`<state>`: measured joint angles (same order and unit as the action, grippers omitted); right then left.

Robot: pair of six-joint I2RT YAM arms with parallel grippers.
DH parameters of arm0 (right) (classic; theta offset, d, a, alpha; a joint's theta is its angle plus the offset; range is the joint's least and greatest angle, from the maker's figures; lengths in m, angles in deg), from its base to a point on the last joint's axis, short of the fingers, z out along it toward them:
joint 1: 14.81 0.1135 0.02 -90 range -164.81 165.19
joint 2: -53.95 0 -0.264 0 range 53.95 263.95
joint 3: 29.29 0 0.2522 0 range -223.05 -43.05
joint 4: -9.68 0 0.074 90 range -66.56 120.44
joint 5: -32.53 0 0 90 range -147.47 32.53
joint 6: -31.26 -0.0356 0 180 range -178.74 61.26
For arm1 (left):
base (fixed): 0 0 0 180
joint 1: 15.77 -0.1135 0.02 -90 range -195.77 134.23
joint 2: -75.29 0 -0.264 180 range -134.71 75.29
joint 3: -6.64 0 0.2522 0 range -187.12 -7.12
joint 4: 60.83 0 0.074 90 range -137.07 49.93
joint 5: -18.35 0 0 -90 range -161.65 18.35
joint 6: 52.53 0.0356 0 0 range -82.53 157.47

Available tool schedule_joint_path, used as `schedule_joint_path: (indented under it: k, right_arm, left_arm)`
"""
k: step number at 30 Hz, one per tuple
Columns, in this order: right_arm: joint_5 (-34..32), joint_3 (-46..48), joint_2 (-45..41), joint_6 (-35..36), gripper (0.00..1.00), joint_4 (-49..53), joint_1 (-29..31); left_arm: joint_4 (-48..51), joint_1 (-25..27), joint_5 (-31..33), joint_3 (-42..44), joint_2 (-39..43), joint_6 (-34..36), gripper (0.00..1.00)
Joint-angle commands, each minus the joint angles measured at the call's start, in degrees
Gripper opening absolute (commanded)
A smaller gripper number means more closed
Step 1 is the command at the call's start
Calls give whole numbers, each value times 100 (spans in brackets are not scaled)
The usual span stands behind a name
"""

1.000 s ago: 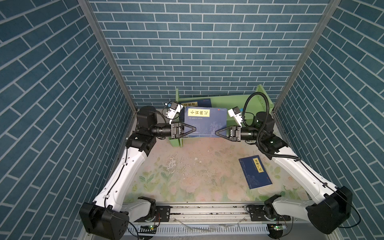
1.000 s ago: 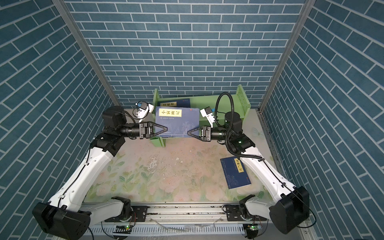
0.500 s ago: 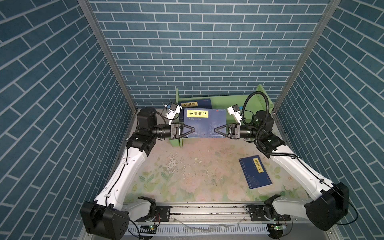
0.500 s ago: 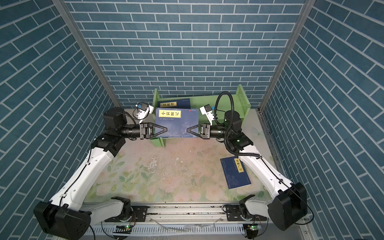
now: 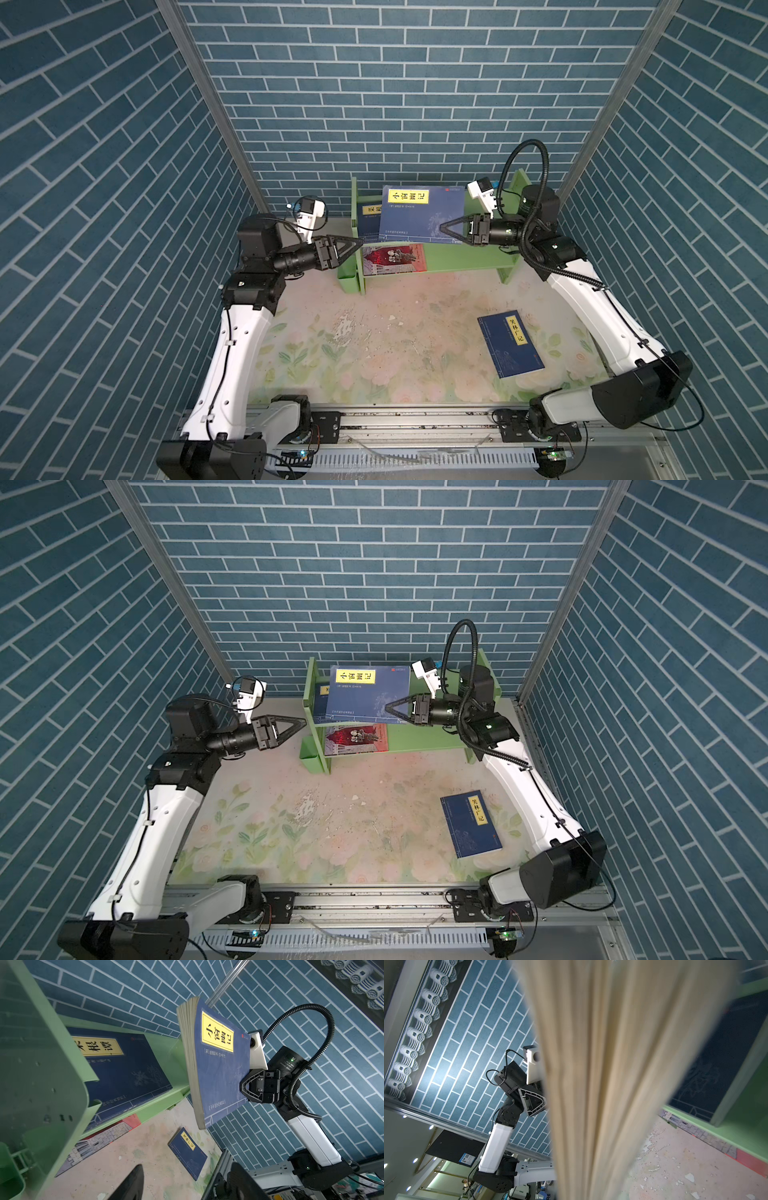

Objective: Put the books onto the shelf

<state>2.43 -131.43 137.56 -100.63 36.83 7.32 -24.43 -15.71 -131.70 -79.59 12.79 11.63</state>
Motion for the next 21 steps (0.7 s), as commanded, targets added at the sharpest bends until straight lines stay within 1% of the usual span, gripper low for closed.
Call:
schedule_joint_path:
  k: [1, 5, 8, 13, 21]
  right_arm:
    - [176, -564, 444, 635, 0, 911, -42]
    - [234, -1129, 1023, 630, 0, 1213, -42]
    - [137, -1524, 1420, 628, 0, 1485, -42]
    - [303, -1790, 1876, 180, 0, 1066, -24]
    - [338, -2188, 2404, -152, 0, 942, 43]
  left_arm:
    - [338, -154, -24, -193, 102, 372, 68]
    - [180, -163, -279, -181, 89, 285, 68]
    - [1, -160, -336, -132, 63, 159, 68]
    - [-381, -162, -432, -79, -70, -120, 68]
    - [-949, -155, -568, -58, -249, -544, 69]
